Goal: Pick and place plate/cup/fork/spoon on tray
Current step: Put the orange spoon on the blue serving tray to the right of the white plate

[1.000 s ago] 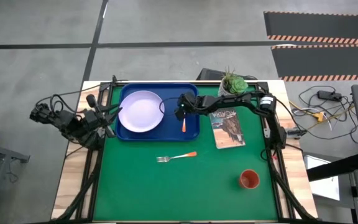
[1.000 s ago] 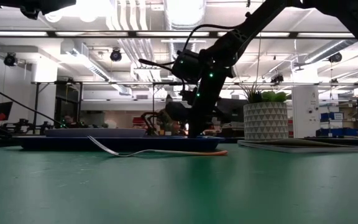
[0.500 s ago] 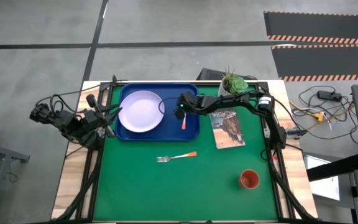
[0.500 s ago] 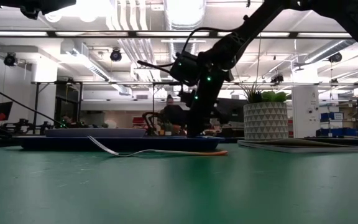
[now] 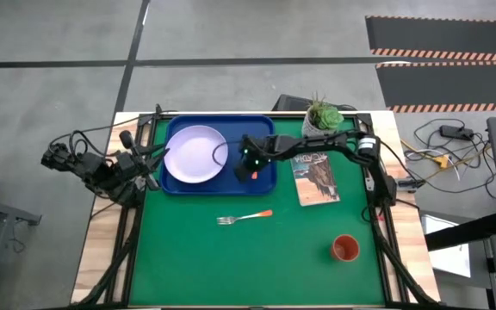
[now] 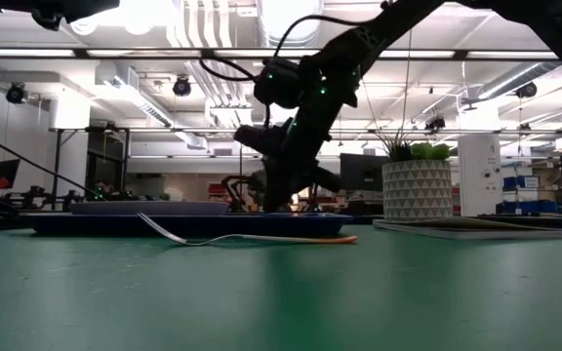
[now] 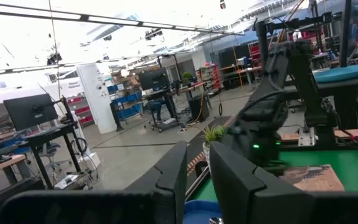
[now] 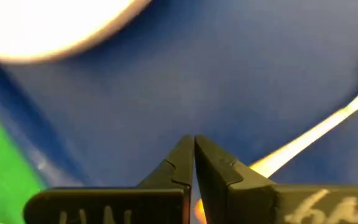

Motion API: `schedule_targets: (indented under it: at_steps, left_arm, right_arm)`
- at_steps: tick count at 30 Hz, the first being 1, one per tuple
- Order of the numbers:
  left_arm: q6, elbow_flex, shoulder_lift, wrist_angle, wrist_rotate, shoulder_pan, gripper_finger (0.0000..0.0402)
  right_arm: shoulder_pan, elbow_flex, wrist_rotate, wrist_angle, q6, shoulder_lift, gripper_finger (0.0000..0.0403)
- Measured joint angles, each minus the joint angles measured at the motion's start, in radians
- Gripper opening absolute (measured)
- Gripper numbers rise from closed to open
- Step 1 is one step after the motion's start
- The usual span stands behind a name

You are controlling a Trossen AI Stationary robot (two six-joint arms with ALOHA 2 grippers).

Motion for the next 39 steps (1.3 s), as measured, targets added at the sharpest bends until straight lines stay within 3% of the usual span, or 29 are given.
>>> schedule_targets:
  at_steps: [3, 13, 39]
  left_arm:
    - [0.000, 0.000, 0.000, -0.002, 0.000, 0.000, 0.0056]
    - [0.000, 0.000, 0.000, 0.000, 0.000, 0.000, 0.0056]
    - [0.000, 0.000, 0.000, 0.002, 0.000, 0.000, 0.0056]
  right_arm:
    - [0.036, 0.000, -0.003, -0.062, 0.028, 0.000, 0.0009]
    - [0.074, -0.004, 0.134, -0.130, 0.050, 0.007, 0.0009]
    - [0.074, -0.006, 0.144, -0.164, 0.017, -0.002, 0.0009]
